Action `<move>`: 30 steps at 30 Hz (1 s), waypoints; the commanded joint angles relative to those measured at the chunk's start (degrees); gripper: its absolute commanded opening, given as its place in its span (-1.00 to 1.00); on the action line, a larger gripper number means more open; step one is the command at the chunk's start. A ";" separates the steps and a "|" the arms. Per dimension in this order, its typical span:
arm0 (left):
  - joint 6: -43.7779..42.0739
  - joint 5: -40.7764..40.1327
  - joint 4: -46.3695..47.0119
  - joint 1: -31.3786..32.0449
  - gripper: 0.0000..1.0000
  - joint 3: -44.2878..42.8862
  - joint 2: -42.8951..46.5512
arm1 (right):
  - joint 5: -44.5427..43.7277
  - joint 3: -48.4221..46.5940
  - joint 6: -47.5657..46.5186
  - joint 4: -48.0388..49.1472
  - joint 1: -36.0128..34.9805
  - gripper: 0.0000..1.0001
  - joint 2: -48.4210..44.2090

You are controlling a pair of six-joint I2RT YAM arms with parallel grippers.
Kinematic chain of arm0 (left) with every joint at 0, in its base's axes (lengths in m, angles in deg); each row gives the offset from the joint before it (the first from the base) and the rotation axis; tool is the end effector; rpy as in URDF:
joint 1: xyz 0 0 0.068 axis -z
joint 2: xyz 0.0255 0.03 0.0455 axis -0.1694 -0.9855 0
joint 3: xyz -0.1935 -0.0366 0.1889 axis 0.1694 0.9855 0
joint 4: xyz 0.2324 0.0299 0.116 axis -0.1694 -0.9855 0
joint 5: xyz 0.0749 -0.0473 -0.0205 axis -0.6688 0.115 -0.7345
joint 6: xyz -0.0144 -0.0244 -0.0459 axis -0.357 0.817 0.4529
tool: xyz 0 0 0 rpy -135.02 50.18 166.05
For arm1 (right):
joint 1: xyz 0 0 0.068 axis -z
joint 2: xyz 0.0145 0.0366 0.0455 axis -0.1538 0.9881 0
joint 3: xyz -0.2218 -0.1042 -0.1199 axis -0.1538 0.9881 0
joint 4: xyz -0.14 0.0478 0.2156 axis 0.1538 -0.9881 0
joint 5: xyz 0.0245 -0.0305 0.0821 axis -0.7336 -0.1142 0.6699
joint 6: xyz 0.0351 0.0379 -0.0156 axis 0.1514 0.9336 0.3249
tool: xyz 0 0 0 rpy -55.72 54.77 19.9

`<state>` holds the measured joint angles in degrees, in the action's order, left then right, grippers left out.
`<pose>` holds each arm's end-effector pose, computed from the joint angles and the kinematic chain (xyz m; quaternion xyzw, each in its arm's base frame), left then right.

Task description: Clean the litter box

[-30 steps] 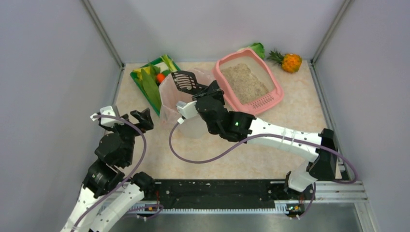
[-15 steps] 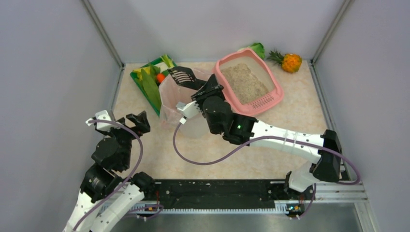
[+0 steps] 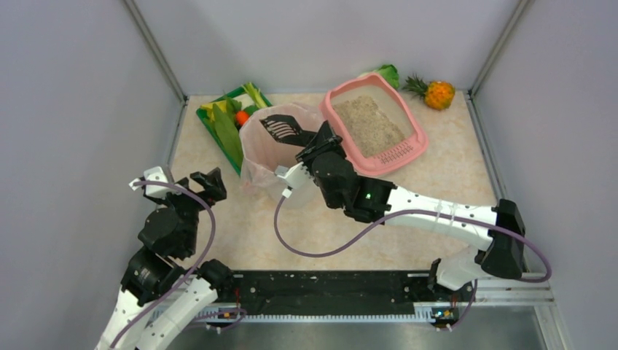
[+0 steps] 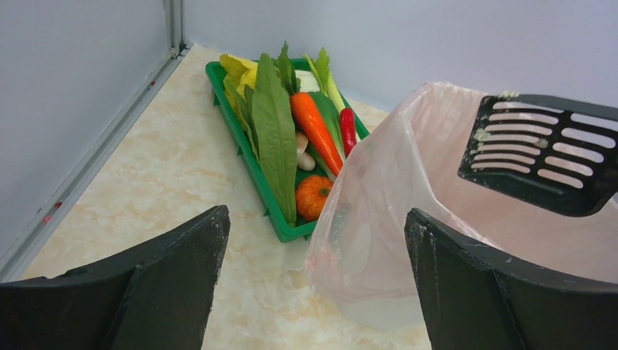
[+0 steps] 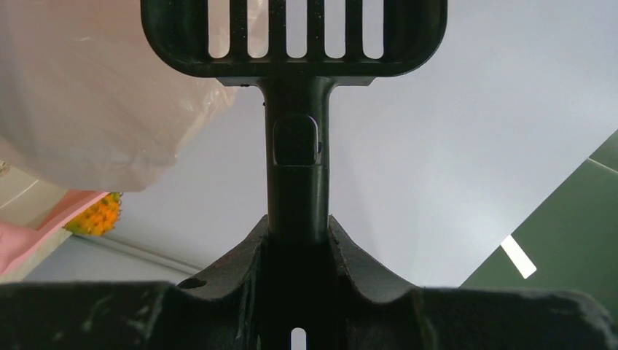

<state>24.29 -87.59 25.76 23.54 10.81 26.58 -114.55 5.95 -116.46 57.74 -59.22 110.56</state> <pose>0.0592 -0.0119 0.3702 -0.1583 0.6950 -0.0815 0.6966 0.1513 0.3020 0.3786 -0.6704 0.3322 -0.4819 0.4560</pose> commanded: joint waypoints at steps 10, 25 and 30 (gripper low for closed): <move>0.14 2.15 4.32 -0.16 0.89 0.98 -1.61 | 0.68 1.85 -0.85 10.81 2.55 -1.00 -1.82; -0.67 2.33 5.38 -0.16 0.89 0.11 -4.27 | 4.25 9.42 -5.88 20.69 3.73 -1.00 -5.38; -0.66 2.09 5.46 -0.14 0.89 0.25 -4.06 | 6.44 9.32 -9.91 29.13 4.13 -1.00 -5.45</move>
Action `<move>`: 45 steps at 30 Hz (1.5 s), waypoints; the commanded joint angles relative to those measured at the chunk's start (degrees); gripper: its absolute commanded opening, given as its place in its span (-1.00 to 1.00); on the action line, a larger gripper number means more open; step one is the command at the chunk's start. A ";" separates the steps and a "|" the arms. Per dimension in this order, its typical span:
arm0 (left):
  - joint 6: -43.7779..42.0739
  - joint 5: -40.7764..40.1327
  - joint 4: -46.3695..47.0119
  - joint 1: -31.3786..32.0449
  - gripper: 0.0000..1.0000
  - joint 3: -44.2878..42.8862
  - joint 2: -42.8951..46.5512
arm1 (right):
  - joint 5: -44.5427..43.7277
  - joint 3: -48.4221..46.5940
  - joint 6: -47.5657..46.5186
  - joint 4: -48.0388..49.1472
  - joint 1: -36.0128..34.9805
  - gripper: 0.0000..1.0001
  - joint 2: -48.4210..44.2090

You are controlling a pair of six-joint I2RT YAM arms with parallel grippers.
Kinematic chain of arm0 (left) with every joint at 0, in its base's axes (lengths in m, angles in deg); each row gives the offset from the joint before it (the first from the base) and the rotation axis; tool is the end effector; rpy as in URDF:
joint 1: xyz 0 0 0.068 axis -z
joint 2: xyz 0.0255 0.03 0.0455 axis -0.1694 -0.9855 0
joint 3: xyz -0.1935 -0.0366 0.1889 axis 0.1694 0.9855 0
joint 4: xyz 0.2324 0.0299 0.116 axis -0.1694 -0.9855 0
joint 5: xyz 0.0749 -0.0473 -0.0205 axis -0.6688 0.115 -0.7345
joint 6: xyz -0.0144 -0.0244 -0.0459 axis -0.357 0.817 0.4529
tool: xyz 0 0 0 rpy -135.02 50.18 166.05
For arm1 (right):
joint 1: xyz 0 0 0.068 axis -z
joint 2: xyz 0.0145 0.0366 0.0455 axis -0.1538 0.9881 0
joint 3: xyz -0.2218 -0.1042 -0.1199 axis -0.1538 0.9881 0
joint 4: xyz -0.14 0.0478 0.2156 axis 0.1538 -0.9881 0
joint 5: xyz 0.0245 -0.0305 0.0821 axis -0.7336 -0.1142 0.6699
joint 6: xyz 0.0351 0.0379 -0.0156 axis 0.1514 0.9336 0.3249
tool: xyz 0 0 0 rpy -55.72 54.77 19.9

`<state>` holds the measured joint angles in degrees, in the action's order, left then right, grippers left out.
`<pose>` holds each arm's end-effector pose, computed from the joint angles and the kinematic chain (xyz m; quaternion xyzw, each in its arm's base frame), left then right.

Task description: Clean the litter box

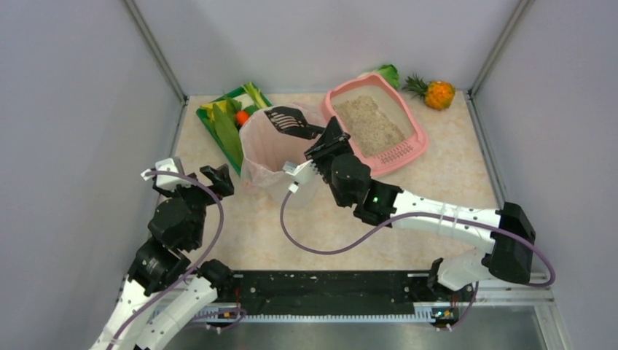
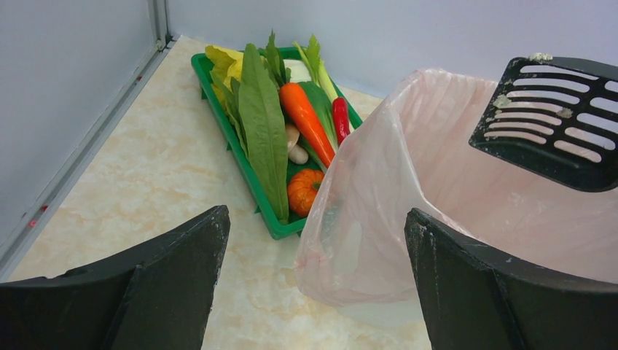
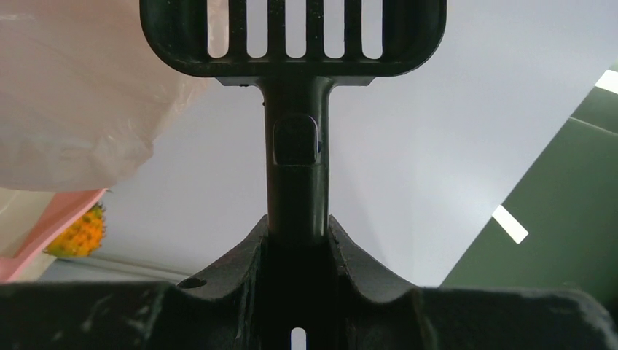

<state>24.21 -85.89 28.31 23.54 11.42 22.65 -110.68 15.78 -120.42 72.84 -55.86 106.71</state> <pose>0.0756 -0.0236 0.3684 -0.1424 0.7084 -0.0826 0.6864 0.1616 0.2813 0.3649 -0.6339 0.3293 -0.4903 0.4993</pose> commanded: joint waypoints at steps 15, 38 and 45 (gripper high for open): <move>-1.73 0.25 4.77 -0.10 0.89 0.24 -1.21 | 5.03 -3.37 -0.13 1.51 0.40 -1.00 -2.19; -2.61 1.67 7.51 -0.14 0.89 1.18 -3.11 | 21.22 -21.26 61.32 -36.70 12.67 -1.00 -3.33; -2.65 2.11 7.79 -0.15 0.89 1.28 -3.89 | 28.61 -21.04 73.44 -39.23 21.69 -1.00 -5.41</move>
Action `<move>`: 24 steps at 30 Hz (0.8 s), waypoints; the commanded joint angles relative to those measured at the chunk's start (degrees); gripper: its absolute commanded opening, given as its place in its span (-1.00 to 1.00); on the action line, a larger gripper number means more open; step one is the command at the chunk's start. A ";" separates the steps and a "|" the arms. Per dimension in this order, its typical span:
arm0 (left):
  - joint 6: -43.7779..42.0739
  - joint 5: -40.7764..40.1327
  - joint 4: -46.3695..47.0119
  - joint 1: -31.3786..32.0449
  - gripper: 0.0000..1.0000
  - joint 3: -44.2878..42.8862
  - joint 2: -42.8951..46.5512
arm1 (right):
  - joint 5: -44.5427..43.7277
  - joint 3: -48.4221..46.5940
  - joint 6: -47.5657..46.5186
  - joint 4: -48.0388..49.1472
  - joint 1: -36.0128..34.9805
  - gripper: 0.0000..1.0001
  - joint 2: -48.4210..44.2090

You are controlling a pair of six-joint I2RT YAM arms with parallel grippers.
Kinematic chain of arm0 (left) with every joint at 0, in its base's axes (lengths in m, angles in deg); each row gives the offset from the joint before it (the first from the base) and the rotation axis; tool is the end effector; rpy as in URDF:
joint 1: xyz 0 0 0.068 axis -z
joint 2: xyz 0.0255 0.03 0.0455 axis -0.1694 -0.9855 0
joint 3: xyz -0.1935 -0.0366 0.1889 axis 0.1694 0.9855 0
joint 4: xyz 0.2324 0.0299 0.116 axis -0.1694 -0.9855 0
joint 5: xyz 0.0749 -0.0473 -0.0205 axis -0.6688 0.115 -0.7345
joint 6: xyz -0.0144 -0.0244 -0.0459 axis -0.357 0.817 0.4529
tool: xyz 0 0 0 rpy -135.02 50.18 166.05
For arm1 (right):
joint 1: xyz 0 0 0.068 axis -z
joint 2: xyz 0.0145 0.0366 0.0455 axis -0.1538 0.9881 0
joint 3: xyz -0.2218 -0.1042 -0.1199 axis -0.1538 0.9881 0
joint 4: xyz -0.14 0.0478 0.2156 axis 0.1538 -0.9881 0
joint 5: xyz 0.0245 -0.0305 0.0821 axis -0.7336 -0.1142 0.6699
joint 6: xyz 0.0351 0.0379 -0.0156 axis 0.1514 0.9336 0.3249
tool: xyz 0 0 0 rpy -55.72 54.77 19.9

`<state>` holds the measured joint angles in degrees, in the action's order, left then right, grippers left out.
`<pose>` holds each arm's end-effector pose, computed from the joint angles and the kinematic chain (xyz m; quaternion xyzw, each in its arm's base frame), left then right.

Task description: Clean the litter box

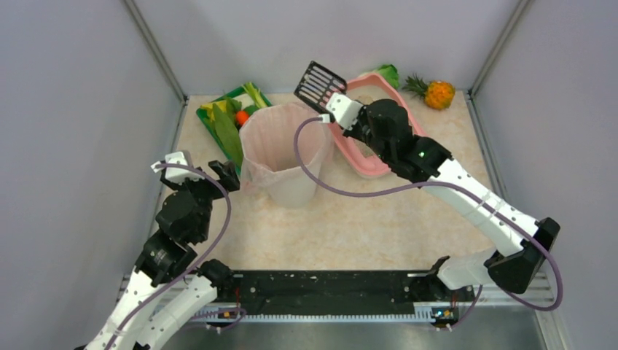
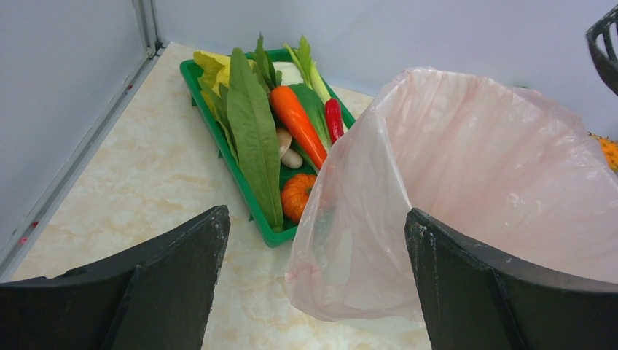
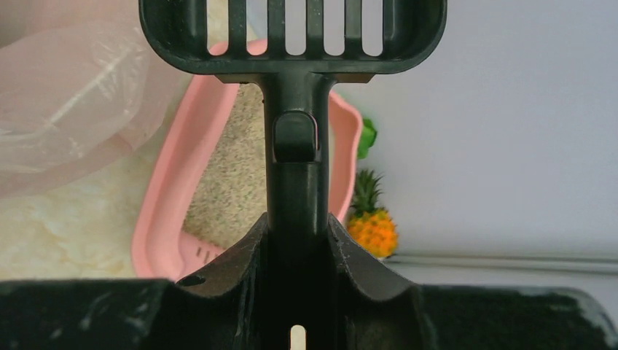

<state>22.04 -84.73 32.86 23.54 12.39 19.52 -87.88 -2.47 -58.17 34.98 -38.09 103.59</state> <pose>0.0896 -0.0335 0.3678 -0.1234 0.7100 -0.0788 0.6889 0.2132 0.2070 0.4239 -0.4775 0.6441 -0.1501 0.5784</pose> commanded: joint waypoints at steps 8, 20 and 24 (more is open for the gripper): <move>-0.79 1.35 3.20 -0.16 0.90 -0.40 -2.23 | 11.30 -2.29 22.91 -6.13 17.78 -1.00 -1.35; 1.32 -0.43 0.50 -0.09 0.91 -0.58 -2.63 | 21.66 -0.92 34.49 -13.09 32.09 -1.00 12.87; 2.71 0.08 -0.93 -0.11 0.90 -1.05 -3.72 | 23.02 -3.76 35.20 -13.98 32.21 -1.00 19.71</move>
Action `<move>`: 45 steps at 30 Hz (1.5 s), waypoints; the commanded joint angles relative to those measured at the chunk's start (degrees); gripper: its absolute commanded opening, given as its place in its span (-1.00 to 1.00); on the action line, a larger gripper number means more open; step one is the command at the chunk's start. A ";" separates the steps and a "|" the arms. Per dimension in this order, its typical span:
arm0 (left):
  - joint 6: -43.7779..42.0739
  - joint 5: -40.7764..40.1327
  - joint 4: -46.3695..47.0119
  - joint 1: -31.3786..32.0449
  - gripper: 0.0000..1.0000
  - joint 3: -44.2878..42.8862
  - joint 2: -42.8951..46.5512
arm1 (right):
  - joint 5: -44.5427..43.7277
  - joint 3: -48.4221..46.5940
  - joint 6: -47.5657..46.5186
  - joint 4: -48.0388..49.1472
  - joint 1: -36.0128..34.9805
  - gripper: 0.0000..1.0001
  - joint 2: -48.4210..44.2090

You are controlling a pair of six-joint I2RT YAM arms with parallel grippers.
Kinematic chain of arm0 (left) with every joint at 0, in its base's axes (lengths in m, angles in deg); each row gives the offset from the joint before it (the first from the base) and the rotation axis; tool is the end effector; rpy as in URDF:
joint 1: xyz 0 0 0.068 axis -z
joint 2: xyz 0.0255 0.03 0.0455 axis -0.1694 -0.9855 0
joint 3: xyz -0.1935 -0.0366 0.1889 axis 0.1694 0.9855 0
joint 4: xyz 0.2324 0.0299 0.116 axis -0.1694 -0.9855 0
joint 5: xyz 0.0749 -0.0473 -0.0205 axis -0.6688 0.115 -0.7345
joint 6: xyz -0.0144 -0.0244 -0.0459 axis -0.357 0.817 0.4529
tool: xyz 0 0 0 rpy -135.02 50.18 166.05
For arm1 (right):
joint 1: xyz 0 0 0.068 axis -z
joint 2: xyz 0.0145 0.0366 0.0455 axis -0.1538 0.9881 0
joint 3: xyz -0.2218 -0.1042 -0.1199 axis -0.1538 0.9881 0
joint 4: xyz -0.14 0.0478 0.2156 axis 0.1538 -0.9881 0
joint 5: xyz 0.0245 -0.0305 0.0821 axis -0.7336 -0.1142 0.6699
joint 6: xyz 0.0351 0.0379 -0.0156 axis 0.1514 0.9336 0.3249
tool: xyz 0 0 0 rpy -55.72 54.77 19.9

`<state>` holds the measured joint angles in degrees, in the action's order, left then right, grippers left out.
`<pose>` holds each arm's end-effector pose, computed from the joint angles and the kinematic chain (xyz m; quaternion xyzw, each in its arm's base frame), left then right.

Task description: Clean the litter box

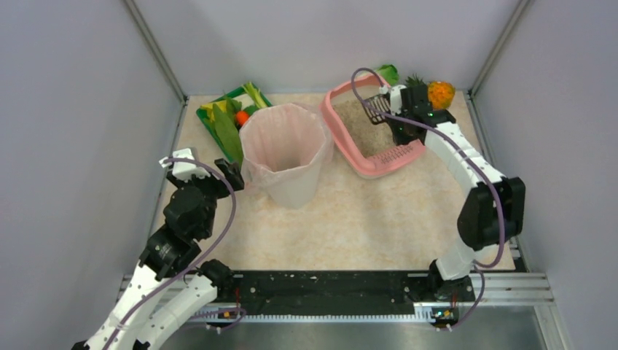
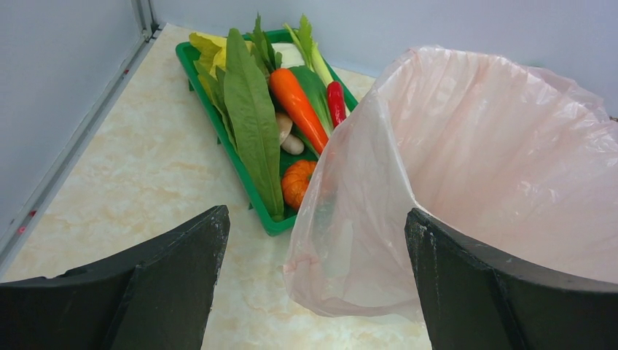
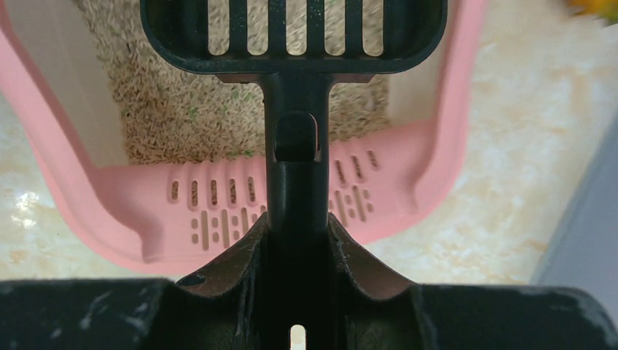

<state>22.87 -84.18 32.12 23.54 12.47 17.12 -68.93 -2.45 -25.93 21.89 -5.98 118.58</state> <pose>0.0985 -0.0397 0.3627 -0.1166 0.7269 -0.0733 0.6728 0.3431 0.0877 0.3208 -0.1941 0.9069 -0.0280 0.3729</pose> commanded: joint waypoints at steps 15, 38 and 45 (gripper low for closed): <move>2.77 -1.52 -1.84 -0.23 0.91 -1.75 -0.54 | 8.10 -10.00 4.70 -9.46 0.10 -0.83 15.56; 2.16 5.49 -0.24 -6.93 0.93 -2.39 -3.68 | 6.98 -11.22 7.24 -10.08 0.11 0.07 12.81; -0.19 11.23 -2.01 -16.99 0.95 -5.04 -3.72 | -0.13 -5.87 10.12 -2.02 0.11 0.63 -0.87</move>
<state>24.84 -76.69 28.86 10.28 10.99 13.18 -63.82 -10.38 -18.32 12.71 -5.98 130.76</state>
